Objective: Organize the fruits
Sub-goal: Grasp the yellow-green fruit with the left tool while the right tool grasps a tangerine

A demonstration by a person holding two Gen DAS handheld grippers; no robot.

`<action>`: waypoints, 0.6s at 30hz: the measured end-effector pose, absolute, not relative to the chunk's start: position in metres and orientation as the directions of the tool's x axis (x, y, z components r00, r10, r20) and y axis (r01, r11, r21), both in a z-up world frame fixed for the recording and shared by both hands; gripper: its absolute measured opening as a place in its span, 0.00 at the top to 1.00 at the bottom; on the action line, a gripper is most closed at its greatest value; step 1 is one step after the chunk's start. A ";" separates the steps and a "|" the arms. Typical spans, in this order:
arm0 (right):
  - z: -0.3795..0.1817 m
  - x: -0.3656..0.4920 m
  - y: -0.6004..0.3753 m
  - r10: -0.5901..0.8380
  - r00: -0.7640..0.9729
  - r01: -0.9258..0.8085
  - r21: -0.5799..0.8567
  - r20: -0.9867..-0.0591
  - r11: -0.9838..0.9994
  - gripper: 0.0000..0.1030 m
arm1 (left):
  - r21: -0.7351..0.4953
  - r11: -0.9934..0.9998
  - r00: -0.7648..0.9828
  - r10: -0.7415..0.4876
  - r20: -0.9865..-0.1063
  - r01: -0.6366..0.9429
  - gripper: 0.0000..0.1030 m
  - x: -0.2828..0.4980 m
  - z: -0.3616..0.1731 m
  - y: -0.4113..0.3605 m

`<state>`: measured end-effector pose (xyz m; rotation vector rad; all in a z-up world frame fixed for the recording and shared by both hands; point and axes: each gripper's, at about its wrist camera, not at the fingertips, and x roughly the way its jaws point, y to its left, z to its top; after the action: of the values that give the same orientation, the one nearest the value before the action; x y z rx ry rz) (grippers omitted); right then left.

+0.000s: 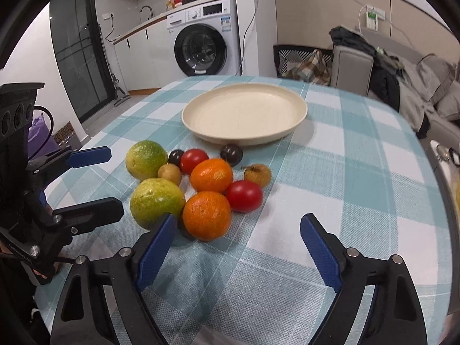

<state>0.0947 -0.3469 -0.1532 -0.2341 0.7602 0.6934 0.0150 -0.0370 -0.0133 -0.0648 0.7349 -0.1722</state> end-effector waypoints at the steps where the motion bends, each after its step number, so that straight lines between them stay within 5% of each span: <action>1: -0.155 0.095 -0.346 0.488 0.508 -0.652 0.053 -0.710 0.757 0.14 | -0.117 0.985 0.725 -0.175 -0.667 0.130 0.01 0.016 -0.015 -0.037; 18: -0.169 0.096 -0.321 0.456 0.467 -0.691 0.009 -0.757 0.723 0.42 | -0.141 0.978 0.696 -0.207 -0.688 0.152 0.03 0.024 -0.024 -0.042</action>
<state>0.0958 -0.3211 -0.1687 -0.3199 0.8197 0.7186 0.0236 -0.0420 -0.0245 -0.0749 0.7760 -0.1999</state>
